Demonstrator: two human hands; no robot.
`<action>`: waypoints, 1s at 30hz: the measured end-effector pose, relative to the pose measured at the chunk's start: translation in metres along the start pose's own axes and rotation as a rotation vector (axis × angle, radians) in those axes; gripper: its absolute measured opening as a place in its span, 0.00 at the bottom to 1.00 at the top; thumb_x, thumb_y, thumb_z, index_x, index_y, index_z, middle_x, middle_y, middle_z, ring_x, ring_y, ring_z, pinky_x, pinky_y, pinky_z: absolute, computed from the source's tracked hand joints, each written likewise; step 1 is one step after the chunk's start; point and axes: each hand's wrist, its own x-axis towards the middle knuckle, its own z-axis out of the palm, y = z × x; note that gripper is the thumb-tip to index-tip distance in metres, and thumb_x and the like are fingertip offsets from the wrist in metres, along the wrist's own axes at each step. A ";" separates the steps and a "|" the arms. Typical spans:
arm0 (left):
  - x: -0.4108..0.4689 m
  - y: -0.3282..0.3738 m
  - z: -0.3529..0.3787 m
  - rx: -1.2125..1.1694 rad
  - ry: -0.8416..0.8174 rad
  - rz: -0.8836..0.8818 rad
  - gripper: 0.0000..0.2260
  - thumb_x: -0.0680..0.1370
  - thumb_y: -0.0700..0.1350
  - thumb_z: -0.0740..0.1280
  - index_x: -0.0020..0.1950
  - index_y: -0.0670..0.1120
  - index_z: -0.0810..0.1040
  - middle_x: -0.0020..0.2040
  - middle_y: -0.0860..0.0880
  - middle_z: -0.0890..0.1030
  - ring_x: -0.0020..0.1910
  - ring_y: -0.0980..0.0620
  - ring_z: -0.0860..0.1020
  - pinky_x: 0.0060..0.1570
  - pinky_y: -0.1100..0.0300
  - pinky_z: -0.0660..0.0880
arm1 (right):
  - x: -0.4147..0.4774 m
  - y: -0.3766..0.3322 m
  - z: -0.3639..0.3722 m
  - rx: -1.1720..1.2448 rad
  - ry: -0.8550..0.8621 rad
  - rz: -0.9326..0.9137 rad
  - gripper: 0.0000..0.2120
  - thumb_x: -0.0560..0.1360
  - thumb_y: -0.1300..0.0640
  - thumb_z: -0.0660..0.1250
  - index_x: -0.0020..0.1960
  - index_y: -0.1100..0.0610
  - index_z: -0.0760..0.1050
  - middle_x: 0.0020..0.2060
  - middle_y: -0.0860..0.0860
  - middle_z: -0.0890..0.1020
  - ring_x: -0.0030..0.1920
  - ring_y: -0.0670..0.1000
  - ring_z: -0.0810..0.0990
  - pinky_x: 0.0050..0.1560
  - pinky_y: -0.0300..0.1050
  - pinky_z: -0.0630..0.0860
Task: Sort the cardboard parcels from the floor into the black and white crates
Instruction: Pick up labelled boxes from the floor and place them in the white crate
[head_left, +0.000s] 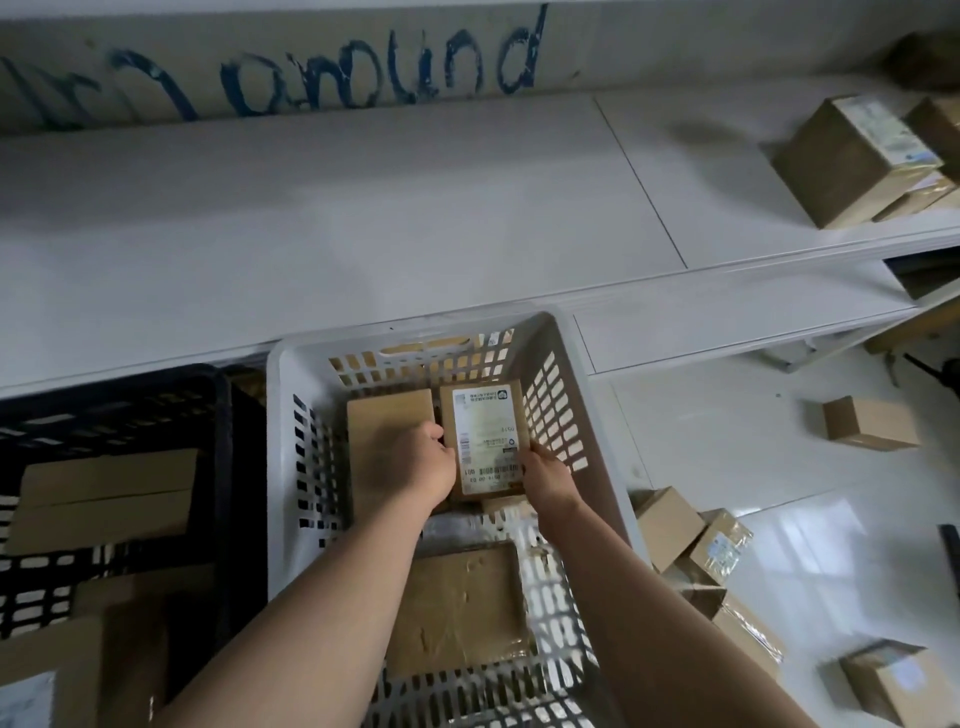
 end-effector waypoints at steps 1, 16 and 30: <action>-0.001 0.000 -0.001 -0.004 0.011 -0.013 0.14 0.80 0.39 0.65 0.66 0.43 0.74 0.59 0.44 0.80 0.55 0.47 0.79 0.38 0.65 0.71 | -0.002 0.000 0.000 -0.011 -0.006 -0.002 0.15 0.82 0.59 0.54 0.64 0.57 0.74 0.55 0.53 0.81 0.48 0.49 0.80 0.33 0.30 0.74; -0.102 0.058 -0.024 -0.218 0.031 0.174 0.06 0.80 0.45 0.62 0.52 0.49 0.78 0.52 0.49 0.81 0.49 0.48 0.79 0.49 0.56 0.77 | -0.124 -0.030 -0.053 0.146 0.089 -0.236 0.15 0.76 0.61 0.67 0.63 0.60 0.77 0.52 0.53 0.83 0.41 0.46 0.81 0.42 0.37 0.76; -0.281 0.155 0.124 -0.352 -0.155 0.416 0.07 0.76 0.42 0.62 0.50 0.44 0.79 0.50 0.41 0.82 0.53 0.39 0.80 0.54 0.46 0.80 | -0.245 0.081 -0.288 0.493 0.368 -0.327 0.13 0.76 0.64 0.66 0.60 0.60 0.79 0.45 0.55 0.82 0.45 0.52 0.80 0.53 0.48 0.76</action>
